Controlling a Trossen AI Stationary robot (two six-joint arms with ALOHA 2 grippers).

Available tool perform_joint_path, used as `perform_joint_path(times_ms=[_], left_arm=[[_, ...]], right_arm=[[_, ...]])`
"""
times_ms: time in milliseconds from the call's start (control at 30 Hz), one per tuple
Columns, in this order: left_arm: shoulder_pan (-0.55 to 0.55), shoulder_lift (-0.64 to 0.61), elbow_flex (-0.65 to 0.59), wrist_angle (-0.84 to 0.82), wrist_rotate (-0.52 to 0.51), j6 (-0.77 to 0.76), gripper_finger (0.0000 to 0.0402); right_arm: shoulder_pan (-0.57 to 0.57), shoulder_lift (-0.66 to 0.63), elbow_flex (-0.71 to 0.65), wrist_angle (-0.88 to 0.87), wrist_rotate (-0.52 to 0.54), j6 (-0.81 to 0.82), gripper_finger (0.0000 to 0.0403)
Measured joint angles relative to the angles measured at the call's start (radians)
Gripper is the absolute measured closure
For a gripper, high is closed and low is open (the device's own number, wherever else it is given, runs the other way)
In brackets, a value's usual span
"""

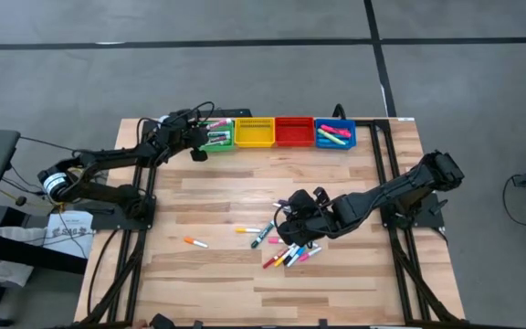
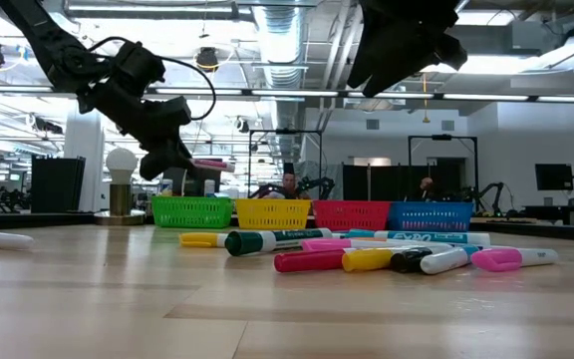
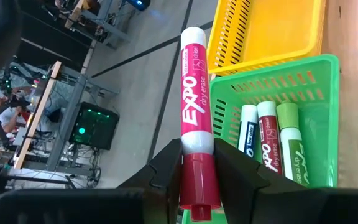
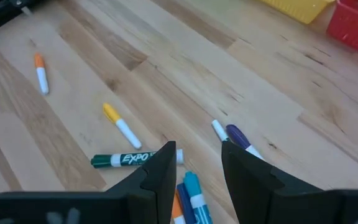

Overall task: Pick & Place Markers
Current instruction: Put the pink marker pen into the green basket

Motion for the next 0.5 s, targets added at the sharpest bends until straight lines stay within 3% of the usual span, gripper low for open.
perform_joint_path(times_ms=[200, 500], left_arm=[[0.000, 0.000, 0.000, 0.001, -0.005, -0.004, 0.0308], [0.000, 0.000, 0.000, 0.005, -0.011, -0.003, 0.0247]], right_arm=[[0.000, 0.000, 0.000, 0.000, -0.006, -0.001, 0.0285], [0.000, 0.000, 0.000, -0.003, -0.022, -0.002, 0.0285]])
